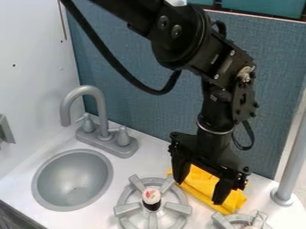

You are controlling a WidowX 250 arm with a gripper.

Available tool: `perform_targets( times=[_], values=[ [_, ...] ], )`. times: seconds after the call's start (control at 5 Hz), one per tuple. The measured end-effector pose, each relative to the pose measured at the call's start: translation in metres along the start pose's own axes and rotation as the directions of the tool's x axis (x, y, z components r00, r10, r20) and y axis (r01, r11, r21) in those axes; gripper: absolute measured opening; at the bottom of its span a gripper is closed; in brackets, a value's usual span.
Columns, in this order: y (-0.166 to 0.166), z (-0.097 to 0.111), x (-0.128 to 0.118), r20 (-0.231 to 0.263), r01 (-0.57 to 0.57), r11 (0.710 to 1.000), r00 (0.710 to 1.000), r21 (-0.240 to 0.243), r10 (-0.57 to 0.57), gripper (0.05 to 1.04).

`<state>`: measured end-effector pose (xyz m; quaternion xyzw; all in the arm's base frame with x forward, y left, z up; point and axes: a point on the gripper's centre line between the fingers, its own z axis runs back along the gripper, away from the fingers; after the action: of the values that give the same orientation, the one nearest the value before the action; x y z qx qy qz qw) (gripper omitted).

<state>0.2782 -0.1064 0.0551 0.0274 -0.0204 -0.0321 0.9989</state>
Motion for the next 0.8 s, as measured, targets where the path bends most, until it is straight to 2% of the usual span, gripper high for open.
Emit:
perform_targets(
  times=[0.2, 0.4, 0.6, 0.8],
  values=[
    [0.000, -0.008, -0.004, -0.029, -0.001, 1.000, 1.000, 0.006, 0.001, 1.007],
    [-0.021, -0.010, -0.015, -0.027, 0.042, 0.999, 0.999, -0.033, -0.043, 1.007],
    [-0.053, -0.013, -0.022, 0.018, 0.101, 0.989, 0.995, -0.107, -0.099, 1.007],
    [-0.070, -0.012, -0.028, 0.029, 0.140, 0.981, 0.990, -0.131, -0.138, 1.007]
  ],
)
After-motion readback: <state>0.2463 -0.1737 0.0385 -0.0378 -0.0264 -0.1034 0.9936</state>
